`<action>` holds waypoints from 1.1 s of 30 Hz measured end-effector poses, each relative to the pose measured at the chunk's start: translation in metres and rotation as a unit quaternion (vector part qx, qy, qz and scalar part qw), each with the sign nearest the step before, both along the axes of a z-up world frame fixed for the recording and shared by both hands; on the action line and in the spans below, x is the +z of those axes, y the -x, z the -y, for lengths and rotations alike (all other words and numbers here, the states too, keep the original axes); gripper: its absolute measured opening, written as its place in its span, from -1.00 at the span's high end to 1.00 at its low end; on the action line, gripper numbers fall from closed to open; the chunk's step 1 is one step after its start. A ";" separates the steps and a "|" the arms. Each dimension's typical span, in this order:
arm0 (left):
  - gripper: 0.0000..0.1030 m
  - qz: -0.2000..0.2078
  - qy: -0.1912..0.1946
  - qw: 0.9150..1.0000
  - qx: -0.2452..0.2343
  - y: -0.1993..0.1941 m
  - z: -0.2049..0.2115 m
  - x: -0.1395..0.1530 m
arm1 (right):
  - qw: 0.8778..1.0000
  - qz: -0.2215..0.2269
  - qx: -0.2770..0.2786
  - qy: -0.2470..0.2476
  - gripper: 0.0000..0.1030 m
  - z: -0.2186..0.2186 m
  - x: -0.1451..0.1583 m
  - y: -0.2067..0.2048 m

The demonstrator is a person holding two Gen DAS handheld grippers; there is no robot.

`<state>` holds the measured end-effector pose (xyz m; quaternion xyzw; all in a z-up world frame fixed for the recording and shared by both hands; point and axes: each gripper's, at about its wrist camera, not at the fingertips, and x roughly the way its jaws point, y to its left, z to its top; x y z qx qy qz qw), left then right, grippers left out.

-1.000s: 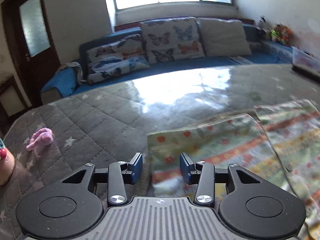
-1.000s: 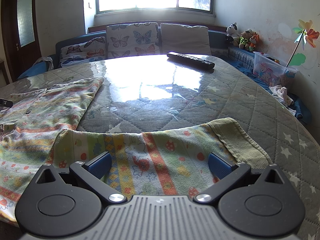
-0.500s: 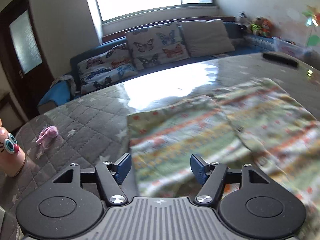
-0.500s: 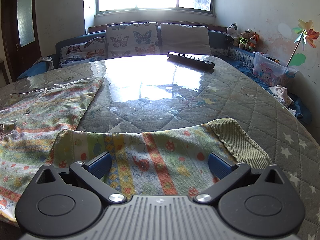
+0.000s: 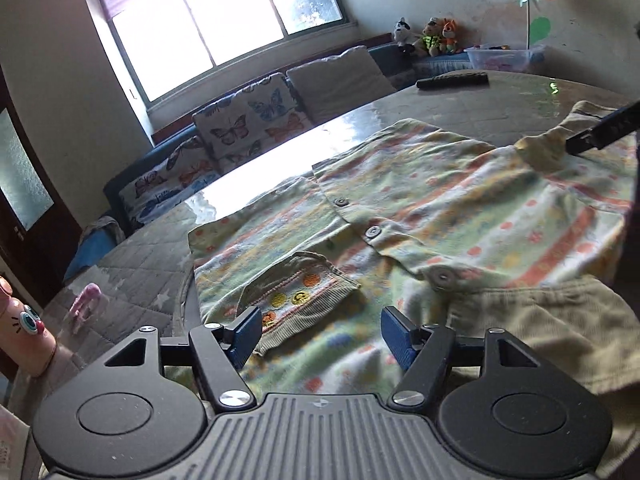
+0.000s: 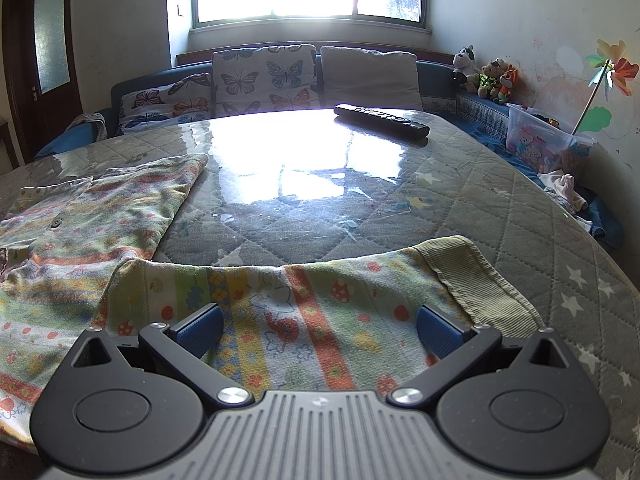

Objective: Fold clothes
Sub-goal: 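Pull the shirt edge with the left tool to flatten it, then open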

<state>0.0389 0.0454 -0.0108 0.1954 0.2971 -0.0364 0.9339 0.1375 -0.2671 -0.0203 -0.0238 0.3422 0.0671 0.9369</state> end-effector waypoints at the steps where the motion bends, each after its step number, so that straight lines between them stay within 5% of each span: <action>1: -0.34 0.002 0.002 1.000 0.001 0.003 0.000 0.001 | 1.000 0.000 0.000 0.000 -1.00 0.000 0.000 0.000; 9: -0.34 0.033 0.051 0.998 0.026 0.002 0.001 0.021 | 1.000 -0.001 0.000 0.001 -1.00 -0.001 0.001 0.000; 20: -0.38 0.009 0.039 0.999 -0.004 0.004 0.031 0.003 | 1.000 0.007 0.004 0.013 -1.00 0.010 0.012 0.020; 24: -0.96 0.024 0.056 0.998 -0.004 0.009 0.030 0.013 | 1.000 0.014 -0.011 0.000 -1.00 0.025 0.014 0.034; 33: -1.00 0.023 0.071 0.997 -0.001 0.013 0.037 0.018 | 0.998 0.017 -0.060 -0.016 -1.00 0.061 0.013 0.038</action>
